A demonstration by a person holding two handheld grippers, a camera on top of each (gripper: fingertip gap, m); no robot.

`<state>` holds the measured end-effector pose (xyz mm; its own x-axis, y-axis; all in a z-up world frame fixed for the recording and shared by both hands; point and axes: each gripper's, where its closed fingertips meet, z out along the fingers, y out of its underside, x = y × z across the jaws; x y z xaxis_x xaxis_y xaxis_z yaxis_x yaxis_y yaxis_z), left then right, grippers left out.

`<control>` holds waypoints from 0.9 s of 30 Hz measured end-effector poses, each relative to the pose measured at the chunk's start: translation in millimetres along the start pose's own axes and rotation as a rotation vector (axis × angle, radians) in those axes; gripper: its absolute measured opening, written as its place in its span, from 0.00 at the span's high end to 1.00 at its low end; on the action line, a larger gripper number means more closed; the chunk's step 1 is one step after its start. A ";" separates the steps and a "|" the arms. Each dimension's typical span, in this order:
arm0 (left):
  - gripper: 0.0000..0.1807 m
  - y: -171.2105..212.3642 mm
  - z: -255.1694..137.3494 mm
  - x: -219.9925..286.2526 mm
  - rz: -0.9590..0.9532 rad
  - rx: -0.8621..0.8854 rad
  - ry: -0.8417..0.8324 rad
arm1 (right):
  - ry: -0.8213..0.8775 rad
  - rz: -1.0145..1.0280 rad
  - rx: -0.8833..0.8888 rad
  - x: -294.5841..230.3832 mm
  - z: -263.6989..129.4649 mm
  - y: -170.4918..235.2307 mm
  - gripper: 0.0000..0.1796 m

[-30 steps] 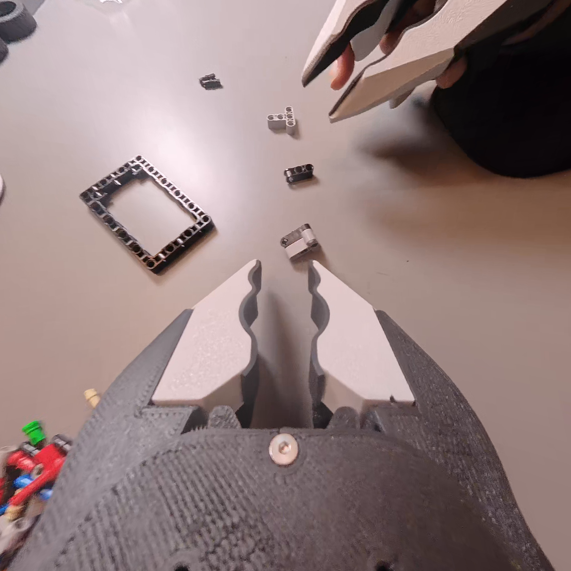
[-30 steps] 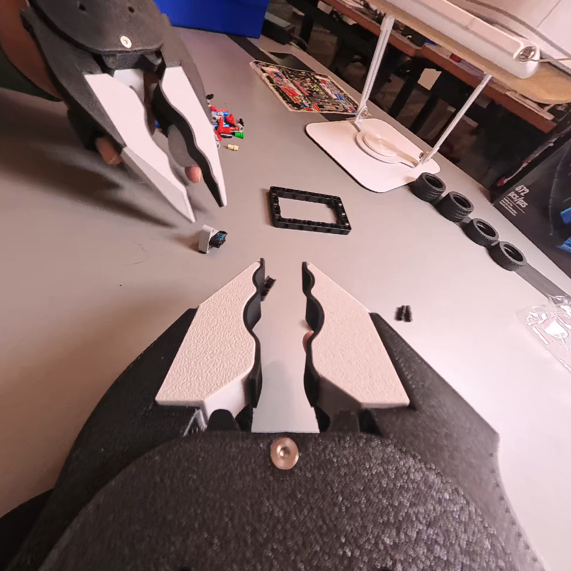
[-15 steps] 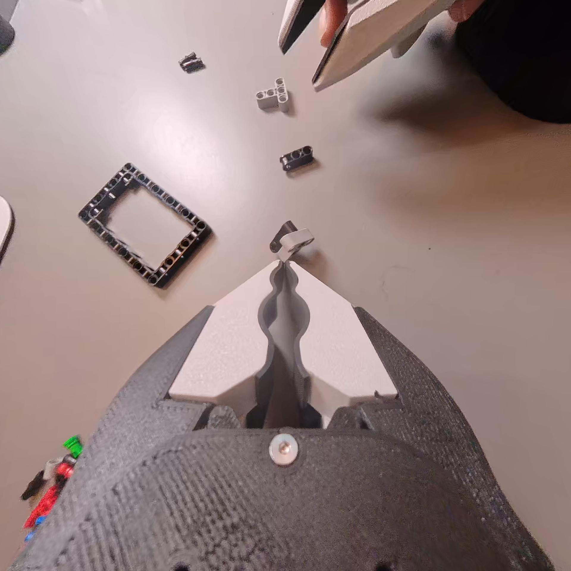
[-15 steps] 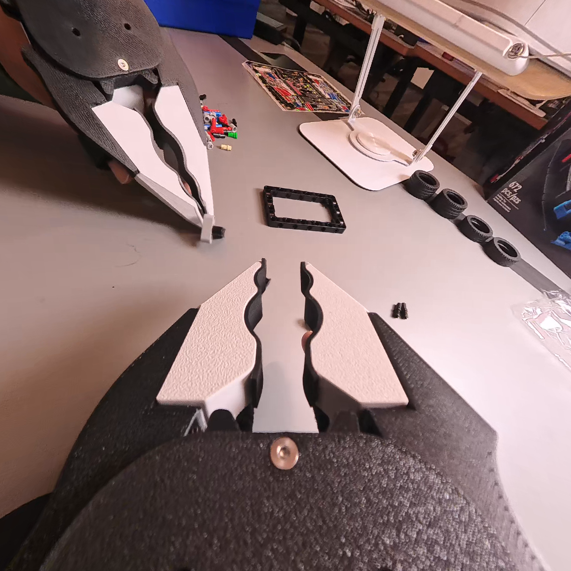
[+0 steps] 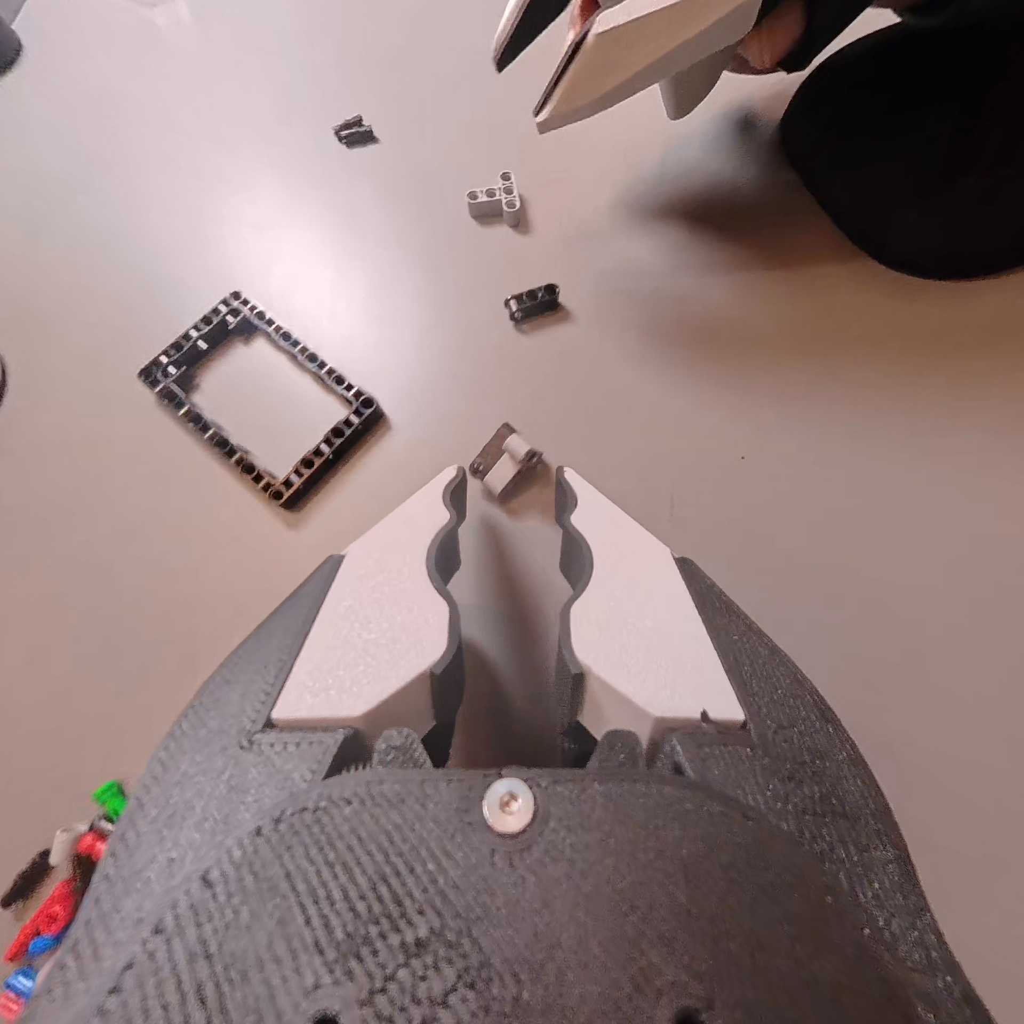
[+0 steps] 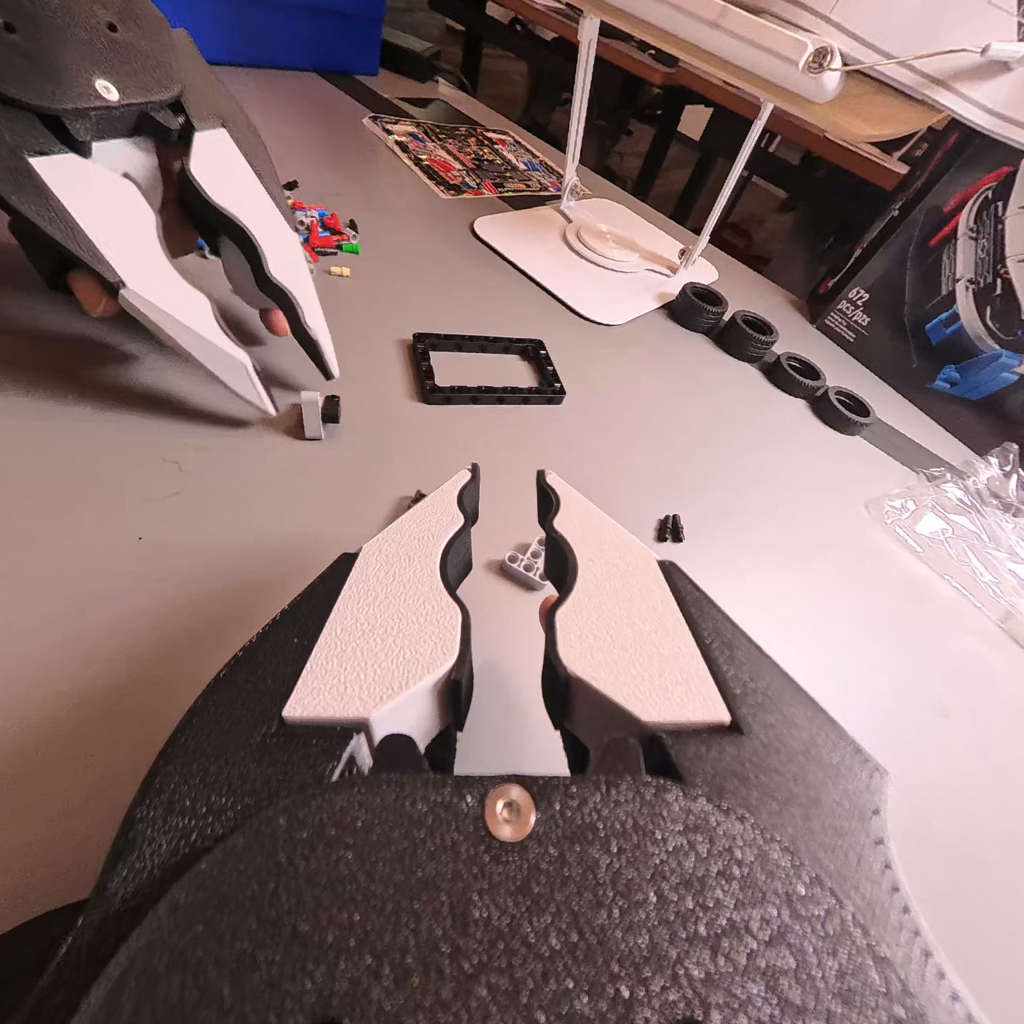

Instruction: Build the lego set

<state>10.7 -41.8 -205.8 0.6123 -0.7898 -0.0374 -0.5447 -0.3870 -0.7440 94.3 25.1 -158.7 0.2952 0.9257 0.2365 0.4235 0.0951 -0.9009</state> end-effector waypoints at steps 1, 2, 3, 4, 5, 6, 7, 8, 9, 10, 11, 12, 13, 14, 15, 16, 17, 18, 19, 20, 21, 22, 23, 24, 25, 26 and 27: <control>0.83 -2.3 3.8 1.4 0.019 -0.011 0.004 | -0.004 0.003 -0.001 -0.2 0.1 0.5 0.90; 0.85 -3.5 7.1 0.6 0.051 -0.028 -0.006 | -0.011 0.007 -0.001 -1.2 0.0 0.5 0.90; 0.88 -3.5 9.7 -2.0 0.082 -0.052 -0.022 | -0.022 0.006 0.006 -3.6 -0.2 -1.0 0.90; 0.89 -3.0 11.4 -4.7 0.105 -0.073 -0.034 | -0.045 0.002 0.018 -8.6 0.1 -3.6 0.90; 0.90 -3.4 12.3 -5.9 0.119 -0.082 -0.035 | -0.083 -0.004 0.027 -17.0 1.1 -6.3 0.90; 0.90 -5.4 12.2 -6.2 0.126 -0.076 -0.035 | -0.136 -0.013 0.021 -28.8 3.2 -7.6 0.90; 0.90 -9.1 11.1 -6.3 0.139 -0.053 -0.044 | -0.190 -0.021 -0.004 -41.8 6.7 -6.9 0.90; 0.90 -13.8 9.1 -5.4 0.164 -0.020 -0.055 | -0.222 -0.031 -0.033 -52.3 10.8 -6.1 0.89; 0.90 -18.0 6.7 -3.4 0.196 0.017 -0.070 | -0.247 -0.050 -0.054 -61.9 15.0 -6.2 0.88; 0.90 -22.1 3.6 -1.0 0.234 0.058 -0.091 | -0.267 -0.064 -0.076 -69.9 18.9 -6.2 0.86; 0.90 -26.5 -0.4 3.5 0.272 0.105 -0.106 | -0.273 -0.066 -0.094 -74.2 23.0 -6.8 0.83; 0.90 -30.7 -5.2 9.7 0.304 0.151 -0.111 | -0.290 -0.059 -0.093 -78.7 25.7 -9.4 0.81; 0.90 -34.4 -10.2 14.8 0.333 0.190 -0.122 | -0.319 -0.039 -0.081 -83.7 27.0 -13.3 0.81; 0.90 -36.7 -14.5 17.7 0.366 0.213 -0.144 | -0.350 -0.018 -0.063 -88.2 27.3 -18.0 0.81; 0.90 -38.4 -18.4 19.3 0.405 0.226 -0.174 | -0.387 -0.010 -0.042 -92.8 26.5 -22.5 0.83; 0.90 -40.2 -21.7 21.7 0.443 0.238 -0.193 | -0.426 -0.015 -0.024 -97.6 24.6 -26.0 0.89; 0.91 -41.8 -24.0 25.0 0.468 0.250 -0.198 | -0.451 -0.025 0.003 -100.8 22.4 -30.8 0.95; 0.91 -42.7 -25.3 26.7 0.477 0.254 -0.201 | -0.455 -0.043 0.031 -102.0 20.7 -35.5 0.95; 0.91 -42.1 -26.1 26.7 0.476 0.251 -0.201 | -0.444 -0.079 0.043 -101.7 19.7 -37.3 0.96; 0.90 -40.8 -26.8 27.6 0.457 0.252 -0.181 | -0.432 -0.128 0.049 -102.3 18.6 -37.8 0.97; 0.87 -40.0 -28.2 28.9 0.410 0.264 -0.146 | -0.410 -0.194 0.054 -102.6 17.8 -37.5 0.97; 0.83 -38.5 -29.8 29.7 0.341 0.273 -0.102 | -0.381 -0.283 0.061 -103.1 17.2 -36.4 0.97; 0.79 -35.2 -31.0 30.4 0.261 0.271 -0.048 | -0.358 -0.390 0.066 -105.2 16.7 -33.7 0.97; 0.77 -31.5 -31.7 31.1 0.178 0.265 0.006 | -0.339 -0.504 0.061 -108.4 17.0 -28.8 0.97; 0.77 -28.2 -31.6 31.5 0.097 0.258 0.049 | -0.305 -0.612 0.055 -110.0 19.3 -23.8 0.97; 0.77 -24.6 -30.3 32.5 0.025 0.244 0.086 | -0.274 -0.714 0.052 -112.2 22.2 -19.6 0.97; 0.77 -20.6 -27.9 36.0 -0.028 0.222 0.128 | -0.263 -0.809 0.048 -116.9 24.6 -14.6 0.96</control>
<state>28.0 -75.6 -173.3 0.5400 -0.8395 0.0601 -0.3803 -0.3071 -0.8724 32.5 -75.5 -182.2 -0.2939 0.6208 0.7268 0.3801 0.7736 -0.5071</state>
